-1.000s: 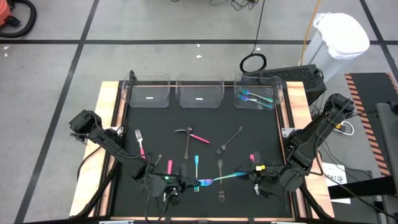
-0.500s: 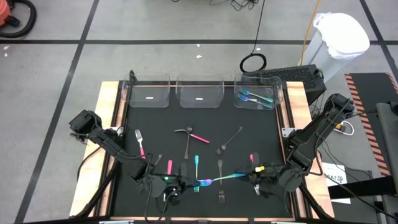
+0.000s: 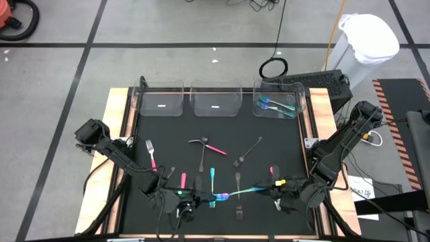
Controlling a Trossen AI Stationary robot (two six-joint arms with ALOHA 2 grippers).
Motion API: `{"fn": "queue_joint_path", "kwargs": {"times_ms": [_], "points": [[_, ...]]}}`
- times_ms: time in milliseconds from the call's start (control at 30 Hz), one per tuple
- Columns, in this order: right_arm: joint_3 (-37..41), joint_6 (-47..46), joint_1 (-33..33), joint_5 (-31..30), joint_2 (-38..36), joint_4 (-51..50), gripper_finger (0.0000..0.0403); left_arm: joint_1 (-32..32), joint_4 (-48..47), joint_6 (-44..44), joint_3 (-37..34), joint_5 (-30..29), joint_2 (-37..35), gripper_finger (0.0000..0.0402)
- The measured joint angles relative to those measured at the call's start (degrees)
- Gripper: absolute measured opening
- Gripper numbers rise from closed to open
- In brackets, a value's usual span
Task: Sort silverware by color (type)
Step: Put the blue fork into the right transparent bin
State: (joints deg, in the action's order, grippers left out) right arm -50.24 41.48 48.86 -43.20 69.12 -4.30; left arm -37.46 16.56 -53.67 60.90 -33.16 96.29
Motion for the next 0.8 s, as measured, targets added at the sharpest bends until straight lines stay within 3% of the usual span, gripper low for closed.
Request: {"fn": "queue_joint_path", "kwargs": {"times_ms": [300,800], "points": [[0.0,-0.1,0.0,0.0,0.0,-0.7,0.0154,0.0,0.1,-0.7,0.0,-0.3,0.0,0.0001],[0.0,0.4,0.0,1.2,0.0,-1.1,0.0011,0.0,0.1,-0.6,0.0,-0.3,0.0,0.0001]]}}
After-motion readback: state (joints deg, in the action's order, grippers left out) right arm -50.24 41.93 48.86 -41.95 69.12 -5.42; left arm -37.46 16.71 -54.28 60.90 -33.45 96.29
